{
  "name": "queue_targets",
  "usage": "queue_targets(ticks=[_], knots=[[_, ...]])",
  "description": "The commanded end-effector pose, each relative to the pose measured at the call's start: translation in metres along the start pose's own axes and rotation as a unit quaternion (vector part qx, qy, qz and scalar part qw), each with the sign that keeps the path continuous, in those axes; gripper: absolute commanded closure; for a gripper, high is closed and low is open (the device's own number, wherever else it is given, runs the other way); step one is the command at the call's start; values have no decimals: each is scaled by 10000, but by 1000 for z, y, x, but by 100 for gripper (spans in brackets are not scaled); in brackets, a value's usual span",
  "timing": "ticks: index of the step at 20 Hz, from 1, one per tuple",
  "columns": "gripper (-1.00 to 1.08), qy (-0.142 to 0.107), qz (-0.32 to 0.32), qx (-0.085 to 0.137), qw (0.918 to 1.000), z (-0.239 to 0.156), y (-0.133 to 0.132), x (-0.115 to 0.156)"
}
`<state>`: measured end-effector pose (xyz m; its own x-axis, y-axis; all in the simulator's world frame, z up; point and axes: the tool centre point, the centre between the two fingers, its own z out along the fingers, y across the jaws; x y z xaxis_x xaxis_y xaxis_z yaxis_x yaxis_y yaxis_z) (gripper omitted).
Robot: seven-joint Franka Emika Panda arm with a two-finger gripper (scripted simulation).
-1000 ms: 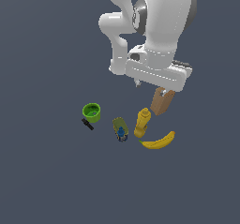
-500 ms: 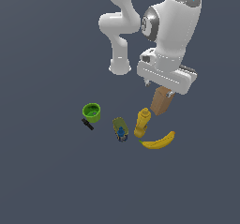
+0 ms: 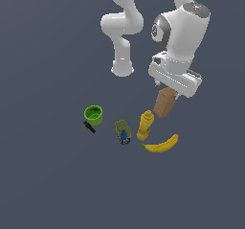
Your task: Pick up a designated object from a clutter of objects.
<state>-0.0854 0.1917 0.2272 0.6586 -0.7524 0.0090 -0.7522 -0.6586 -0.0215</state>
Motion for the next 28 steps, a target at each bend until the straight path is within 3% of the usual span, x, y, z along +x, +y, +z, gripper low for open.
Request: queue_targets(ticks=[1, 14, 28], knots=[[-92, -10, 215, -19, 9998, 6, 1, -12], [-92, -31, 1008, -98, 9949, 30, 9, -57], [-92, -36, 1128, -111, 9936, 40, 11, -64]])
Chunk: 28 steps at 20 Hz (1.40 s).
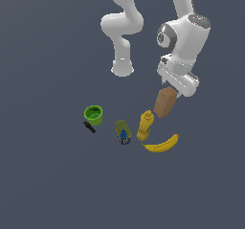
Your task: Pick up a designated object from a clutter of objects.
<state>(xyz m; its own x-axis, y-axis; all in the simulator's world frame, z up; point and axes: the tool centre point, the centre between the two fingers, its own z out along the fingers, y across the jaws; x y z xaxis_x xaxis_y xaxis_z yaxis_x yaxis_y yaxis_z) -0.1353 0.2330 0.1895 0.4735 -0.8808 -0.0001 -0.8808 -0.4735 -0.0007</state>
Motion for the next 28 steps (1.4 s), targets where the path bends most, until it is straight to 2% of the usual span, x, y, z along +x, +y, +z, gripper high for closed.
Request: queue_targets(ticks=[1, 9, 14, 15, 28], knots=[[-92, -3, 1, -3, 10000, 6, 0, 0], [-92, -10, 7, -2, 10000, 37, 1, -1], [-92, -10, 11, -2, 10000, 44, 1, -1], [108, -10, 11, -2, 10000, 44, 1, -1], [108, -7, 11, 11, 10000, 40, 0, -1]])
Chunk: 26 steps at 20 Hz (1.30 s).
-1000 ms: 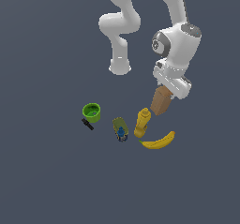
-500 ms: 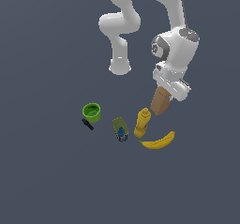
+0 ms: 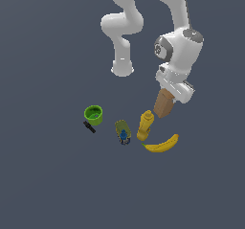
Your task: Pick up a designated object from a clutter of objects.
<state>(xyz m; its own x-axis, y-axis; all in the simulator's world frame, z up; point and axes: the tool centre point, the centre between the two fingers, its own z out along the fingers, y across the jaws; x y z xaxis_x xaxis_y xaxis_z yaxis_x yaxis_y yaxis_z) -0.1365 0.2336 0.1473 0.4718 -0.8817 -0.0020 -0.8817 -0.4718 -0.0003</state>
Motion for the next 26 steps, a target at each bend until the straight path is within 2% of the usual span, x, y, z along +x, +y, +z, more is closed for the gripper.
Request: queue_targets(ticks=[1, 12, 26], knots=[[108, 2, 1, 13, 10000, -4, -1, 1], [108, -17, -8, 14, 10000, -51, -11, 11], [108, -17, -10, 10, 10000, -176, -36, 42]])
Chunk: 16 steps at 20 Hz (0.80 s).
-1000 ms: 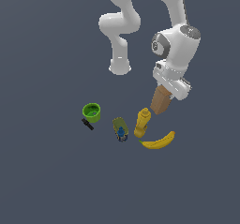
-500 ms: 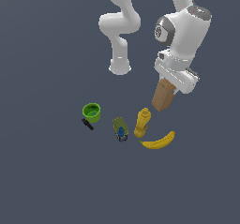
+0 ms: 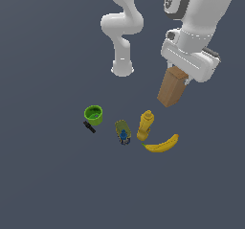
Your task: Pick up a designated object from a clutter of objects.
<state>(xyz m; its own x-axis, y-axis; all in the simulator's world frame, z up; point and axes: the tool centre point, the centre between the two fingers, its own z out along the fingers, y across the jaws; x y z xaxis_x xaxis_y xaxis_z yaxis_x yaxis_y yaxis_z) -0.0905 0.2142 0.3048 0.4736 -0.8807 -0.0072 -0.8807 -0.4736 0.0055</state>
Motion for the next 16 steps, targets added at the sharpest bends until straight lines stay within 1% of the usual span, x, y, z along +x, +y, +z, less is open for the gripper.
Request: queue_targets(ticks=[1, 9, 16], knots=[[108, 12, 2, 38, 10000, -28, -6, 6], [108, 23, 10, 33, 10000, -101, -22, 26], [108, 34, 20, 29, 10000, -152, -35, 39]])
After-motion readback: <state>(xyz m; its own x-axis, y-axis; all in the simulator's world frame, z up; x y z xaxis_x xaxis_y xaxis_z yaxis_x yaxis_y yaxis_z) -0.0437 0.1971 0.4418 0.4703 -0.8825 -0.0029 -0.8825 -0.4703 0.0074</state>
